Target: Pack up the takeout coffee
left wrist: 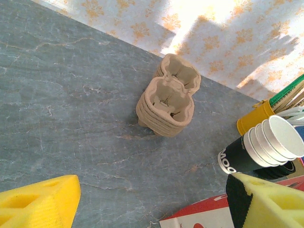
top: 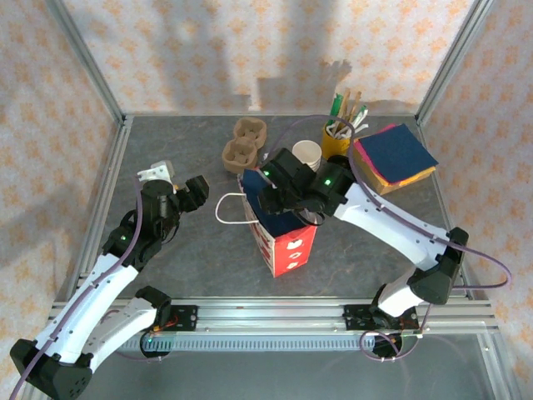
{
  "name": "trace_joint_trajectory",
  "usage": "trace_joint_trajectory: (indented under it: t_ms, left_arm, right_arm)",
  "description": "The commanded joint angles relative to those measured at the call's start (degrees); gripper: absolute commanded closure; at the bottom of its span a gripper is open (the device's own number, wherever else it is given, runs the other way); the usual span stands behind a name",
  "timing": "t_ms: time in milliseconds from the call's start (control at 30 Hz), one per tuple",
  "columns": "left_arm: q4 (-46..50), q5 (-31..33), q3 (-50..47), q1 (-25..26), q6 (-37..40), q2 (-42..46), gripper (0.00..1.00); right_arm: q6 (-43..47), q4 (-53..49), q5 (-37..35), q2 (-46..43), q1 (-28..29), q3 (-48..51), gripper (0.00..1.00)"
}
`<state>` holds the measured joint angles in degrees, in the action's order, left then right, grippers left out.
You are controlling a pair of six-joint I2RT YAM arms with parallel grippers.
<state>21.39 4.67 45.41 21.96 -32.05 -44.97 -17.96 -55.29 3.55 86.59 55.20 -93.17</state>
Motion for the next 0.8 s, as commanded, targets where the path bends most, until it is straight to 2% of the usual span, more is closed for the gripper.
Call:
trace_joint_trajectory:
  t_ms: [0, 100, 267, 333, 467, 767]
  left_arm:
    - [-1.53, -0.41, -0.41, -0.43, -0.2, 0.32, 0.18]
    - [-1.13, -0.21, -0.32, -0.44, -0.07, 0.5, 0.18]
    - [-0.82, 0.16, -0.45, -0.44, -0.08, 1.1, 0.18]
    - [-1.17, 0.0, -0.73, -0.47, -0.17, 1.2, 0.18]
    - [-0.92, 0.06, -0.63, -0.47, -0.27, 1.11, 0.18]
    - [-0.67, 0.52, -1.15, -0.45, -0.2, 1.73, 0.17]
  right_arm:
    - [-0.57, 7.08, -2.76, -1.33, 0.18, 0.36, 0.67]
    - [-0.78, 9.67, -3.26, -0.24, -0.36, 1.29, 0.73]
    - [-0.58, 10.14, -4.06, 2.23, -2.21, 0.8, 0.76]
    - [-0.24, 12.1, -2.41, 2.84, -2.96, 1.66, 0.79]
    - [0.2, 14.29, -0.18, 4.73, -3.26, 3.48, 0.8]
    - [0.43, 12.03, -1.54, 9.19, -3.26, 5.37, 0.8]
